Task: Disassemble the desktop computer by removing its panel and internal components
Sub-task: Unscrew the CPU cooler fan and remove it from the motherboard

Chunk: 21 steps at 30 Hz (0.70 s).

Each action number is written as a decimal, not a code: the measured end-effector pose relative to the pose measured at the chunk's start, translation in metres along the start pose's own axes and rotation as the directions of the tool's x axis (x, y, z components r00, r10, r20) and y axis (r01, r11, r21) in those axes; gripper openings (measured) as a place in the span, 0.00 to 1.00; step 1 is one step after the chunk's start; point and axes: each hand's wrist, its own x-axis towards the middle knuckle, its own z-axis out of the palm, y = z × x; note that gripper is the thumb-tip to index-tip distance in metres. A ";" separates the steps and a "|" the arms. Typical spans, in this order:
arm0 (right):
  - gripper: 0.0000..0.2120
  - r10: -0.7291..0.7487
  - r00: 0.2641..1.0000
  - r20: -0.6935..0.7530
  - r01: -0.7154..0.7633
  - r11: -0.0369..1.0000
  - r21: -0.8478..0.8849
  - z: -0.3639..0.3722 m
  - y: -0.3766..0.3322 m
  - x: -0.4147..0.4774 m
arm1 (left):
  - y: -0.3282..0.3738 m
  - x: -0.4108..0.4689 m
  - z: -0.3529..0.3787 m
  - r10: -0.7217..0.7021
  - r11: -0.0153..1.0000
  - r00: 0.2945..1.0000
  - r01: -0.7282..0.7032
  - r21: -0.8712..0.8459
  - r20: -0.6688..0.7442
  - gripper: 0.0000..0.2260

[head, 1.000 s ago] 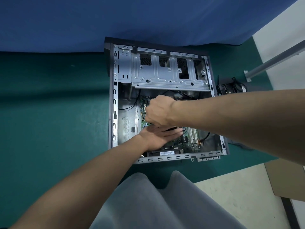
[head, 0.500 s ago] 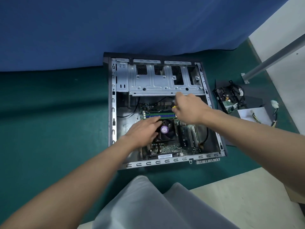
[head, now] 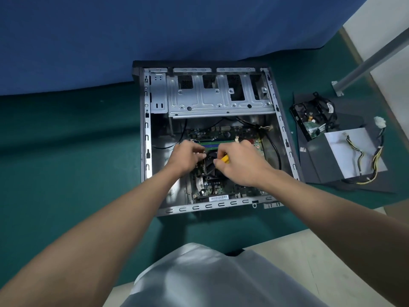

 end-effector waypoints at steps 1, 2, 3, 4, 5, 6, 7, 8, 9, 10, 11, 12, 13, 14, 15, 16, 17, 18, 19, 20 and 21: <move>0.08 0.000 1.000 0.003 0.000 1.000 -0.001 0.001 0.001 0.001 | -0.002 -0.002 0.002 -0.049 0.999 0.998 0.048 -0.015 -0.050 0.10; 0.07 0.003 1.000 0.007 -0.003 1.000 0.001 0.001 0.001 0.001 | -0.004 -0.005 0.004 -0.105 0.994 0.990 0.102 -0.045 -0.091 0.07; 0.08 0.008 1.000 0.008 -0.008 1.000 0.007 0.000 0.002 0.001 | -0.007 -0.008 0.006 -0.172 0.982 0.980 0.162 -0.101 -0.098 0.06; 0.08 0.014 1.000 0.010 -0.014 1.000 0.014 -0.001 0.003 0.001 | -0.010 -0.011 0.009 -0.244 0.956 0.968 0.229 -0.187 -0.063 0.06; 0.08 0.017 1.000 0.011 -0.018 1.000 0.021 -0.002 0.003 0.002 | -0.012 -0.015 0.012 -0.307 0.919 0.952 0.297 -0.259 0.005 0.05; 0.07 0.018 1.000 0.012 -0.018 1.000 0.025 -0.002 0.003 0.002 | -0.014 -0.018 0.015 -0.337 0.893 0.939 0.340 -0.294 0.064 0.06; 0.07 0.016 1.000 0.013 -0.016 1.000 0.024 -0.003 0.003 0.002 | -0.016 -0.020 0.017 -0.333 0.895 0.938 0.348 -0.280 0.101 0.07; 0.07 0.012 1.000 0.017 -0.012 1.000 0.018 -0.004 0.002 0.002 | -0.018 -0.020 0.019 -0.313 0.907 0.943 0.331 -0.259 0.111 0.08; 0.07 0.006 1.000 0.022 -0.006 1.000 0.011 -0.004 0.000 0.002 | -0.020 -0.020 0.020 -0.300 0.920 0.949 0.315 -0.232 0.100 0.08; 0.08 0.001 1.000 0.026 -0.001 1.000 0.003 -0.004 -0.001 0.002 | -0.021 -0.021 0.020 -0.294 0.929 0.952 0.305 -0.208 0.083 0.08; 0.08 -0.001 1.000 0.028 0.001 1.000 -0.005 -0.004 -0.003 0.002 | -0.020 -0.022 0.020 -0.298 0.932 0.951 0.308 -0.191 0.079 0.08; 0.08 0.000 1.000 0.029 0.001 1.000 -0.015 -0.003 -0.005 0.003 | -0.020 -0.024 0.019 -0.295 0.935 0.952 0.306 -0.180 0.086 0.06; 0.07 -0.001 1.000 0.030 0.001 1.000 -0.024 -0.003 -0.007 0.004 | -0.019 -0.026 0.018 -0.293 0.938 0.950 0.308 -0.157 0.112 0.05; 0.07 0.000 0.999 0.032 0.001 0.999 -0.032 -0.002 -0.009 0.005 | -0.019 -0.028 0.017 -0.281 0.947 0.950 0.297 -0.119 0.134 0.10; 0.07 0.003 0.999 0.034 -0.001 0.999 -0.040 -0.001 -0.010 0.006 | -0.018 -0.029 0.016 -0.262 0.958 0.954 0.275 -0.076 0.148 0.21; 0.06 0.008 0.999 0.036 -0.006 0.999 -0.050 -0.001 -0.011 0.007 | -0.017 -0.031 0.016 -0.229 0.969 0.961 0.240 -0.061 0.153 0.33; 0.06 0.011 0.999 0.038 -0.008 0.998 -0.059 0.000 -0.012 0.008 | -0.015 -0.033 0.014 -0.201 0.975 0.967 0.214 -0.066 0.159 0.42; 0.06 0.013 0.999 0.039 -0.010 0.998 -0.067 0.001 -0.012 0.008 | -0.014 -0.034 0.014 -0.175 0.978 0.970 0.191 -0.081 0.167 0.47; 0.06 0.015 0.999 0.041 -0.012 0.997 -0.072 0.002 -0.012 0.008 | -0.014 -0.035 0.013 -0.164 0.979 0.970 0.183 -0.093 0.180 0.50; 0.06 0.019 0.999 0.043 -0.015 0.997 -0.074 0.003 -0.012 0.008 | -0.015 -0.035 0.012 -0.149 0.981 0.971 0.169 -0.094 0.187 0.50; 0.06 0.025 0.999 0.046 -0.021 0.997 -0.076 0.004 -0.012 0.008 | -0.016 -0.036 0.012 -0.136 0.984 0.970 0.156 -0.087 0.199 0.50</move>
